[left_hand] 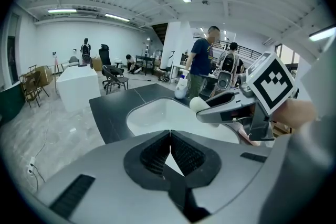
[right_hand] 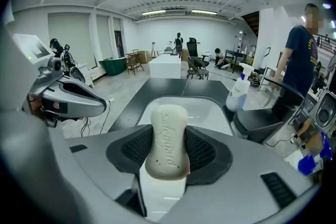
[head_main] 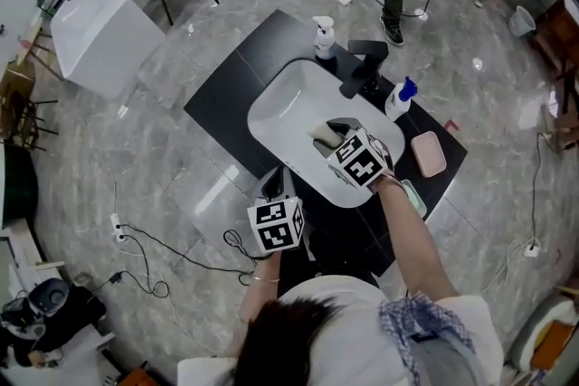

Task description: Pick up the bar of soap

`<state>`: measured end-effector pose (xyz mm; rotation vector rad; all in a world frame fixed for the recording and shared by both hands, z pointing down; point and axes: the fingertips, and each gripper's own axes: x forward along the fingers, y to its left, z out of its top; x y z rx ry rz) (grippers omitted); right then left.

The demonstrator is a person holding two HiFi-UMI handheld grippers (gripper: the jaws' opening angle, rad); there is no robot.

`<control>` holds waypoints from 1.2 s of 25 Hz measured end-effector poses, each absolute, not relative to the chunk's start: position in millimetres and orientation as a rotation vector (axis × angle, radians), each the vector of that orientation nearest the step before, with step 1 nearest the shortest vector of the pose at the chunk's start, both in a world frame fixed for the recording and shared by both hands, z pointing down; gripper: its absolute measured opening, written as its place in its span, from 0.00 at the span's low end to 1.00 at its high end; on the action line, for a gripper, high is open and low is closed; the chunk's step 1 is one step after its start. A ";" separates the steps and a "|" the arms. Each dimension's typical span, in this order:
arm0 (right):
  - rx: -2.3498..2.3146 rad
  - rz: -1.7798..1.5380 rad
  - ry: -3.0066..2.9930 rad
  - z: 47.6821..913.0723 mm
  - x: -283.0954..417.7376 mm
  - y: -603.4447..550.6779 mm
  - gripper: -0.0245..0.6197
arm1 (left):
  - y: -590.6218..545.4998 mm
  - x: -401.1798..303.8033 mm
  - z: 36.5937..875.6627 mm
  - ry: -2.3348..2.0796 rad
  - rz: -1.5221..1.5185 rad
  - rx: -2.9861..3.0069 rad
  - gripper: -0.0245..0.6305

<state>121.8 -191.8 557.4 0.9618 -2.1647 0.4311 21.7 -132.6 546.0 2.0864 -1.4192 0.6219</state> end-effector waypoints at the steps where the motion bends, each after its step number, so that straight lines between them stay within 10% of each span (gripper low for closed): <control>1: 0.951 0.424 -2.170 556.9 115.6 -194.9 0.35 | -134.8 16.8 545.1 -1.424 0.619 2.082 0.05; 30: 0.804 0.419 -2.166 583.1 -47.1 -293.9 0.35 | -240.0 -129.2 561.9 -1.483 0.574 1.981 0.05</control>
